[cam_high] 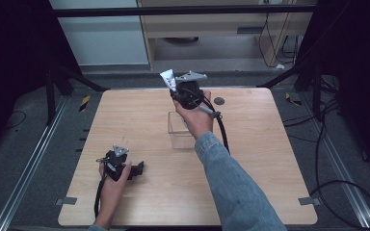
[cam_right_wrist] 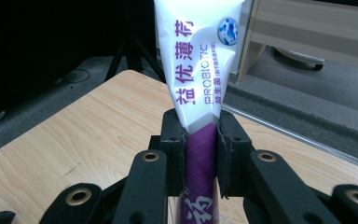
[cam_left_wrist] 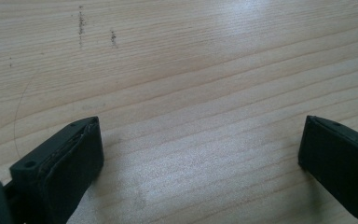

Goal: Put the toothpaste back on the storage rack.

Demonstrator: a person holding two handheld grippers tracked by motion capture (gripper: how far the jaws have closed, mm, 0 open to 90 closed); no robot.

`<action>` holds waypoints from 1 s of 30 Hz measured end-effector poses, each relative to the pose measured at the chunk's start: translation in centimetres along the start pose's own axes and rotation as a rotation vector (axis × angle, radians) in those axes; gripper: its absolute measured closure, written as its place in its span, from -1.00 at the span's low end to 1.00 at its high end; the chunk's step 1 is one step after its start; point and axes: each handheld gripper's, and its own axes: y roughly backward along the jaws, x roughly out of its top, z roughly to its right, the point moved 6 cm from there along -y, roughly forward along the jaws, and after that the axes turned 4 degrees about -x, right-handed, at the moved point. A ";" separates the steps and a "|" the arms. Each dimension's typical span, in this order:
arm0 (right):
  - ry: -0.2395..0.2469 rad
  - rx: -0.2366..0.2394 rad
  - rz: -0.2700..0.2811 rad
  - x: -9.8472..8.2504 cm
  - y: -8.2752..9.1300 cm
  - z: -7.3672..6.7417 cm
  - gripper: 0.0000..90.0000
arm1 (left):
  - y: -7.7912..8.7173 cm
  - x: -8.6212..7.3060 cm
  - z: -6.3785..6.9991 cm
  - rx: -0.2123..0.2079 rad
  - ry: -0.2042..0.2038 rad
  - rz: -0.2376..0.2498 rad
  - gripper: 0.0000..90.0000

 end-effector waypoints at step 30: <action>0.024 -0.015 -0.028 -2.4 -0.9 0.3 0.67 | 0.0 0.0 0.0 -0.005 -0.002 0.000 -1.00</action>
